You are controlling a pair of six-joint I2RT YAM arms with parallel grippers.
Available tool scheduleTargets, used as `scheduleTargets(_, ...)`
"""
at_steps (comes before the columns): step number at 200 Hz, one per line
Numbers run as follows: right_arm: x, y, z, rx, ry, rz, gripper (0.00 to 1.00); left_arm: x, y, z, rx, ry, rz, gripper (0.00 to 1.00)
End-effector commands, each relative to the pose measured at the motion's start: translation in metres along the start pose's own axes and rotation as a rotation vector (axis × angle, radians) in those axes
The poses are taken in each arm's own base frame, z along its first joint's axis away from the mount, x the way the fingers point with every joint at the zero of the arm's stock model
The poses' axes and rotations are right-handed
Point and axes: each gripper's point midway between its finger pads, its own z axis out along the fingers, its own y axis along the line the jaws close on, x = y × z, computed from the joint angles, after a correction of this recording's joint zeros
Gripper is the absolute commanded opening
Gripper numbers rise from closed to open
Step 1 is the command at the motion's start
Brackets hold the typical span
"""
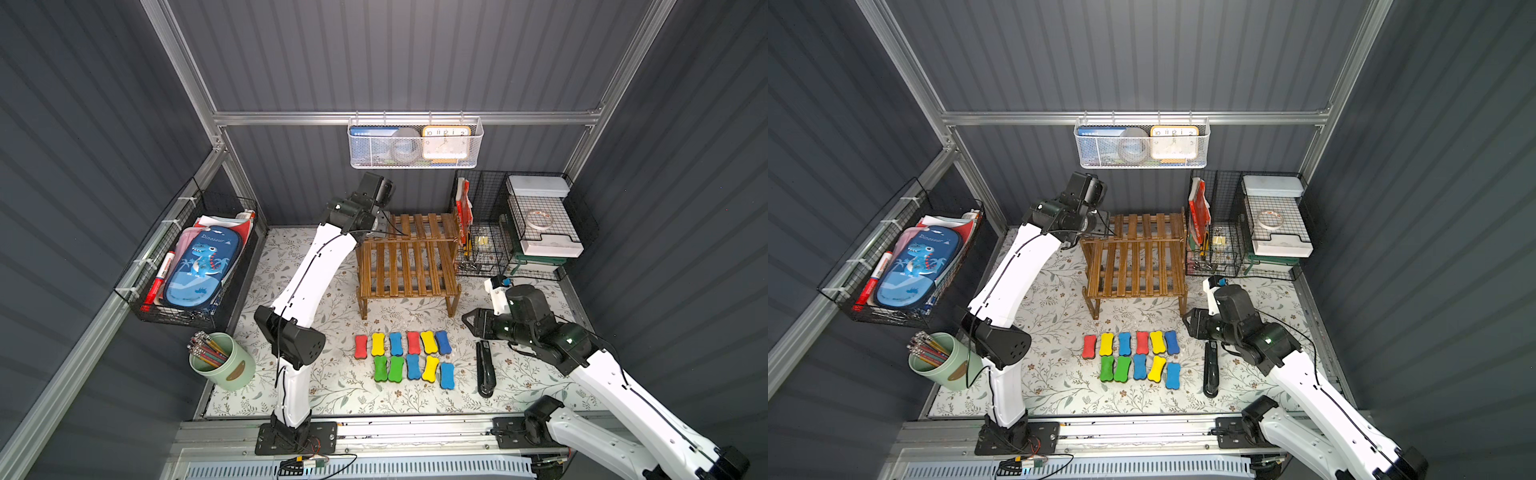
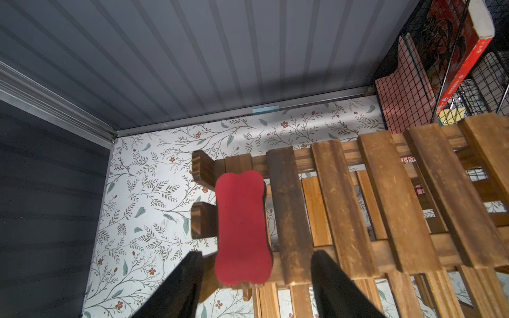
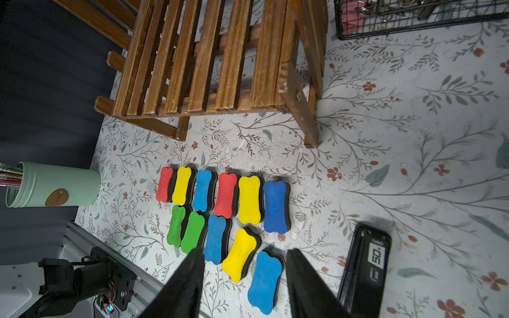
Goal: Remove the whiteboard erasers from the shelf
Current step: Pick up the whiteboard eraser from the shelf.
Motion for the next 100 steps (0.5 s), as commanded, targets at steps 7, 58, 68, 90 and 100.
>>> scheduleTargets(7, -0.005, -0.001, -0.004, 0.012, -0.014, -0.009, 0.52, 0.0, 0.005, 0.007, -0.036, -0.001, 0.023, 0.67)
scheduleTargets(58, -0.005, -0.001, -0.005, 0.011, -0.015, -0.009, 0.52, 0.007, -0.001, 0.019, -0.022, 0.02, 0.033, 0.65)
scheduleTargets(68, -0.005, -0.001, -0.005, 0.013, -0.014, -0.008, 0.52, 0.009, -0.002, 0.022, -0.025, 0.028, 0.035, 0.65)
scheduleTargets(90, -0.005, -0.002, -0.005, 0.014, -0.017, -0.006, 0.52, 0.014, -0.002, 0.028, -0.033, 0.042, 0.038, 0.65)
scheduleTargets(100, -0.005, -0.002, -0.005, 0.016, -0.018, -0.006, 0.52, 0.017, -0.002, 0.032, -0.039, 0.053, 0.041, 0.65)
